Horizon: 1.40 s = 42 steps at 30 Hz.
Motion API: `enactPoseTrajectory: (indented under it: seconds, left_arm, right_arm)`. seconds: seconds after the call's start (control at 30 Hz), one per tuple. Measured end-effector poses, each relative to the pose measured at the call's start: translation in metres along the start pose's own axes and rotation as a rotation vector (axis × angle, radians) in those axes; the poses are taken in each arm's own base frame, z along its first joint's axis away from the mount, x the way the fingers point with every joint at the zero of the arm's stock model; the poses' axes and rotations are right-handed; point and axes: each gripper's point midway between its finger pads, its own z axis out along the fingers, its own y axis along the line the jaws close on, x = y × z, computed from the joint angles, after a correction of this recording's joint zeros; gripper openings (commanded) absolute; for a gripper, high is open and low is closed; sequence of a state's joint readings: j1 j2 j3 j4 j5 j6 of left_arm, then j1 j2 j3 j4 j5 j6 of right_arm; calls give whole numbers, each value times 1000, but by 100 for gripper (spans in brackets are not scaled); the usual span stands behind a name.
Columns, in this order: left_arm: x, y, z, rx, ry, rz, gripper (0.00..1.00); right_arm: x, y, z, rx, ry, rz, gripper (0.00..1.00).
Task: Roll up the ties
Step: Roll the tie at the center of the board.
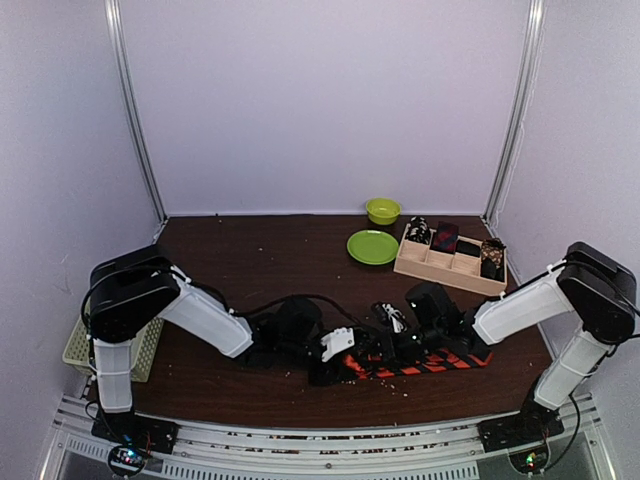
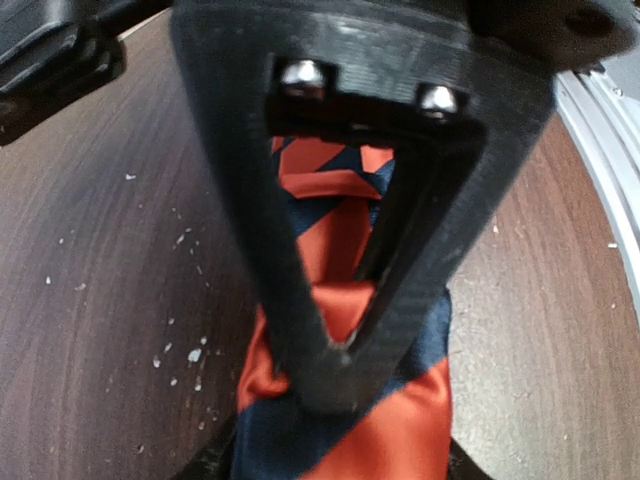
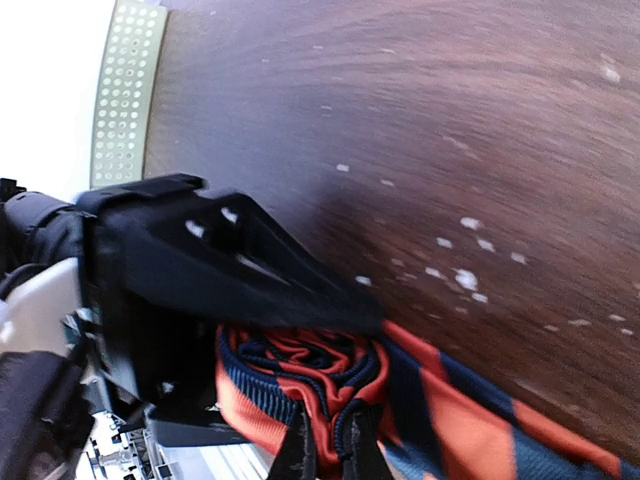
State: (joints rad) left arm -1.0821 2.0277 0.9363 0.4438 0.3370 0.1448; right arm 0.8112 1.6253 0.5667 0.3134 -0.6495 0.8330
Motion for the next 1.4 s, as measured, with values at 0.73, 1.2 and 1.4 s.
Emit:
enactPoseTrajectory:
  seconds: [0.73, 1.2, 1.4]
  left_arm:
    - [-5, 8, 4, -71, -188, -82, 51]
    - [-1, -5, -3, -42, -34, -22, 31]
    - [0, -3, -2, -41, 27, -14, 31]
  right_arm:
    - [2, -25, 0, 1, -19, -60, 0]
    - [1, -13, -31, 48, -41, -37, 47]
    - [-6, 14, -32, 5, -38, -21, 48]
